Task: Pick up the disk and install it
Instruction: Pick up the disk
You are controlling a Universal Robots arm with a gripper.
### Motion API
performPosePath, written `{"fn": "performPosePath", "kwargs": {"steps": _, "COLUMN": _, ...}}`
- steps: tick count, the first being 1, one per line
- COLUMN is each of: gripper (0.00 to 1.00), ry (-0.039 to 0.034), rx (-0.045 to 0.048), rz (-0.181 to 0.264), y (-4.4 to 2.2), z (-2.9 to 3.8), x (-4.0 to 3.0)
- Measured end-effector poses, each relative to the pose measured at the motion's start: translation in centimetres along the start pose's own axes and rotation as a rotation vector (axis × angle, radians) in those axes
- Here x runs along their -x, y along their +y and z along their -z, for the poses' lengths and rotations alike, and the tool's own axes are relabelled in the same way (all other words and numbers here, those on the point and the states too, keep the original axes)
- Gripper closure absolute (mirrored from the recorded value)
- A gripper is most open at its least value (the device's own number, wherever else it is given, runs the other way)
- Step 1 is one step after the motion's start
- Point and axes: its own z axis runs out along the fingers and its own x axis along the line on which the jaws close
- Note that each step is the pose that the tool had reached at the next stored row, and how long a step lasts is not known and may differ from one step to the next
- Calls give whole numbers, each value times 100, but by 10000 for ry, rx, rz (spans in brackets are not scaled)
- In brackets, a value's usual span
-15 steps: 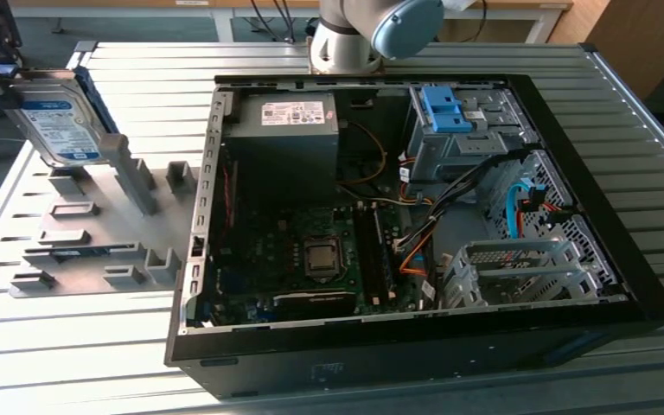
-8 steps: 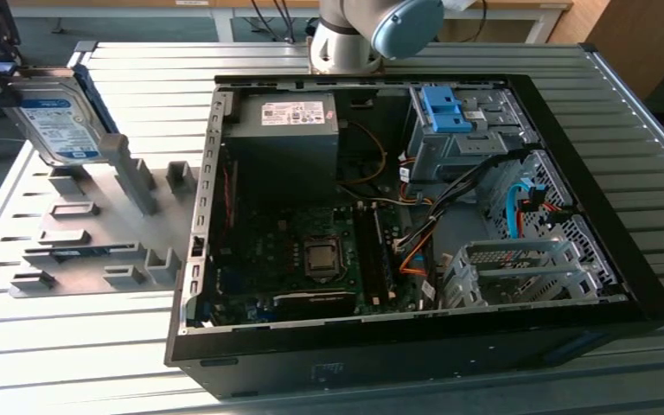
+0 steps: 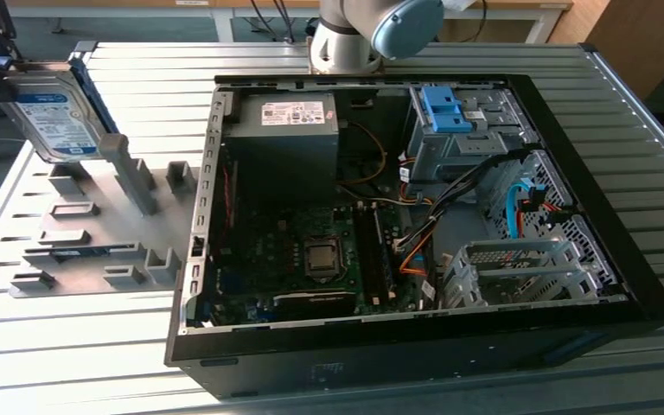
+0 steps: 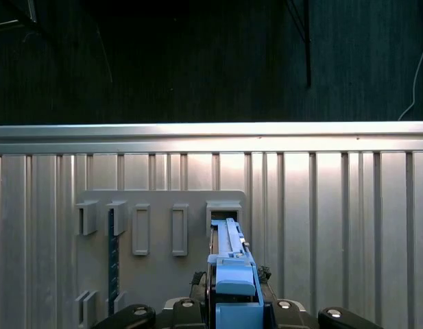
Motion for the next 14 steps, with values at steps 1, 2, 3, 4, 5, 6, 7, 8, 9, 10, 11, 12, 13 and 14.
{"fn": "performPosePath", "kwargs": {"steps": 1, "gripper": 63, "ry": 0, "rx": 1, "rz": 0, "y": 0, "z": 5, "x": 0}}
{"fn": "performPosePath", "kwargs": {"steps": 2, "gripper": 63, "ry": 0, "rx": 1, "rz": 0, "y": 0, "z": 10, "x": 0}}
{"fn": "performPosePath", "kwargs": {"steps": 3, "gripper": 63, "ry": 1, "rx": 1, "rz": 0, "y": 0, "z": 14, "x": 0}}
{"fn": "performPosePath", "kwargs": {"steps": 4, "gripper": 63, "ry": 1, "rx": 1, "rz": 0, "y": 0, "z": 19, "x": 0}}
{"fn": "performPosePath", "kwargs": {"steps": 5, "gripper": 63, "ry": 1, "rx": 1, "rz": 0, "y": 0, "z": 25, "x": 0}}
{"fn": "performPosePath", "kwargs": {"steps": 6, "gripper": 63, "ry": 1, "rx": 0, "rz": 0, "y": 0, "z": 30, "x": 0}}
{"fn": "performPosePath", "kwargs": {"steps": 7, "gripper": 63, "ry": 0, "rx": 0, "rz": 0, "y": 0, "z": 34, "x": 0}}
{"fn": "performPosePath", "kwargs": {"steps": 8, "gripper": 63, "ry": 0, "rx": -1, "rz": 0, "y": 0, "z": 36, "x": 0}}
{"fn": "performPosePath", "kwargs": {"steps": 9, "gripper": 63, "ry": 0, "rx": 0, "rz": 0, "y": -1, "z": 39, "x": 0}}
{"fn": "performPosePath", "kwargs": {"steps": 10, "gripper": 63, "ry": 0, "rx": 1, "rz": 0, "y": -1, "z": 41, "x": 0}}
{"fn": "performPosePath", "kwargs": {"steps": 11, "gripper": 63, "ry": 1, "rx": 1, "rz": 0, "y": 0, "z": 44, "x": -1}}
{"fn": "performPosePath", "kwargs": {"steps": 12, "gripper": 63, "ry": 0, "rx": 0, "rz": 0, "y": -1, "z": 45, "x": -1}}
{"fn": "performPosePath", "kwargs": {"steps": 13, "gripper": 63, "ry": 0, "rx": 0, "rz": 0, "y": -1, "z": 47, "x": -1}}
{"fn": "performPosePath", "kwargs": {"steps": 14, "gripper": 63, "ry": 1, "rx": 1, "rz": 0, "y": -1, "z": 49, "x": 0}}
